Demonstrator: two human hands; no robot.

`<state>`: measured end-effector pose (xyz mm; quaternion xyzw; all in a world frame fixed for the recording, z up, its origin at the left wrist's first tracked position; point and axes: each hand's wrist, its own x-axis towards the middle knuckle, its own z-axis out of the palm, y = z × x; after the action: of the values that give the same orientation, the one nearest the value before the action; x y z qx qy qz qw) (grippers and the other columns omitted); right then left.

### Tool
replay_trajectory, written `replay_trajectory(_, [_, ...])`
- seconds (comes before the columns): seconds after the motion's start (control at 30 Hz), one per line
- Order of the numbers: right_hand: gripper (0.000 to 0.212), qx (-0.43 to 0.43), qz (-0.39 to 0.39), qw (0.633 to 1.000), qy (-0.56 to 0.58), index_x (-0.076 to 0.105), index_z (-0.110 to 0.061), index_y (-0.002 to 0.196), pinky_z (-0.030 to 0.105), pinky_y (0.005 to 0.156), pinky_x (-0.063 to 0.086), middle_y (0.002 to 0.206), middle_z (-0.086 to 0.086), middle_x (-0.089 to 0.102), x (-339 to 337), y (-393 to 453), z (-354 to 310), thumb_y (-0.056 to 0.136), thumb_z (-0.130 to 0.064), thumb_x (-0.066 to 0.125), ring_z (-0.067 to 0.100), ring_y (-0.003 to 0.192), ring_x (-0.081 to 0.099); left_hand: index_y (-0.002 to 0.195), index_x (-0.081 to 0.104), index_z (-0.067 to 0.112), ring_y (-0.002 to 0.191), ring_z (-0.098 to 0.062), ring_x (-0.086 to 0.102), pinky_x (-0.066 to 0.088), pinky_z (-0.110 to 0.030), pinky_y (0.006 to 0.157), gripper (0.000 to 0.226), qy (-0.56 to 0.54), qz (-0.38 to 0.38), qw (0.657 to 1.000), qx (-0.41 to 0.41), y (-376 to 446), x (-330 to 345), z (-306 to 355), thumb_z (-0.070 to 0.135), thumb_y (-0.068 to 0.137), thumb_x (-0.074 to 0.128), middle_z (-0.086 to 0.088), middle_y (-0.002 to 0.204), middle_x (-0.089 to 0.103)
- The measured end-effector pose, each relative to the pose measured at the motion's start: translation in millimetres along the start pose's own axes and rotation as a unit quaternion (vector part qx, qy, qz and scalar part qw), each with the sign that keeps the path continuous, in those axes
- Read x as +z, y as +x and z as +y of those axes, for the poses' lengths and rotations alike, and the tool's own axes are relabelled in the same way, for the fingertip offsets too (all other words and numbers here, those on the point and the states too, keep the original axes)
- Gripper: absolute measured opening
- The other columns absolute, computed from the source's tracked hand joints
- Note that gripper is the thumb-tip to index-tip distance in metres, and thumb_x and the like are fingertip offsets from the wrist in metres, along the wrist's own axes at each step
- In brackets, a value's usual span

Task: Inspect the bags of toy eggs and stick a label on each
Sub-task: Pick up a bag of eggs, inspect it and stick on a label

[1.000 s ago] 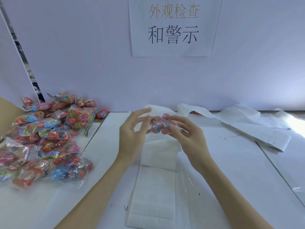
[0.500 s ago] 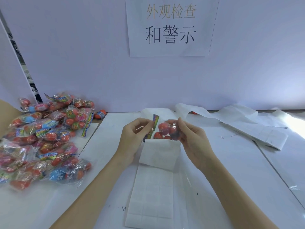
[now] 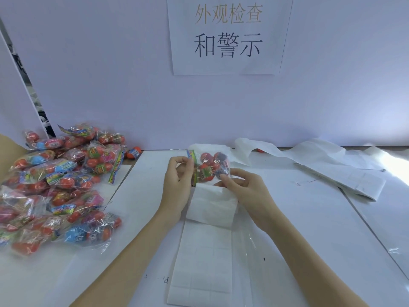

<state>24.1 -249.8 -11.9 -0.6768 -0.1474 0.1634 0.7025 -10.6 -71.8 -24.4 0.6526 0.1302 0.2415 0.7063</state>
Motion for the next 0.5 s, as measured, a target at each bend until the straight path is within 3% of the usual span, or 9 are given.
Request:
replay_trajectory(0.07, [0.018,-0.002,0.027,1.000,0.011,0.075,-0.016,0.113,0.032,0.077,0.058,0.097,0.007,0.081,-0.9,-0.2,-0.8,0.101,-0.027,0.069,0.017,0.082,0.075,0.117,0.061,0.021,0.100,-0.022,0.076,0.057,-0.036,0.086,0.021,-0.017,-0.050,0.998,-0.031,-0.5,1.5,-0.5,0.033,0.101,0.067,0.000,0.108,0.079])
replay_trajectory(0.17, [0.015,-0.002,0.042,0.999,0.011,0.073,-0.016,0.115,0.040,0.085,0.057,0.098,0.008,0.081,-5.2,1.7,-0.9,0.103,-0.022,0.065,0.019,0.086,0.075,0.126,0.062,0.023,0.101,-0.019,0.077,0.059,-0.031,0.080,0.031,-0.031,-0.097,0.994,-0.034,-1.3,2.9,-1.6,0.013,0.098,0.071,0.003,0.112,0.079])
replay_trajectory(0.33, [0.019,0.003,0.011,1.000,0.003,0.069,-0.018,0.122,0.033,0.078,0.057,0.100,0.008,0.081,-6.3,1.8,-3.5,0.107,-0.018,0.058,0.018,0.089,0.075,0.128,0.066,0.023,0.097,-0.024,0.075,0.061,-0.036,0.084,0.040,-0.070,-0.080,0.993,-0.052,4.2,-2.3,-1.2,0.000,0.096,0.070,-0.005,0.111,0.079])
replay_trajectory(0.5, [0.033,-0.026,0.039,0.992,-0.118,0.068,-0.040,0.104,0.031,0.079,0.053,0.087,-0.003,0.081,-6.5,4.1,-4.1,0.102,-0.009,0.057,0.003,0.079,0.074,0.127,0.066,0.024,0.084,-0.014,0.069,0.054,-0.020,0.074,0.044,-0.019,-0.099,0.995,0.011,5.4,-7.0,3.2,-0.006,0.095,0.066,-0.005,0.104,0.079])
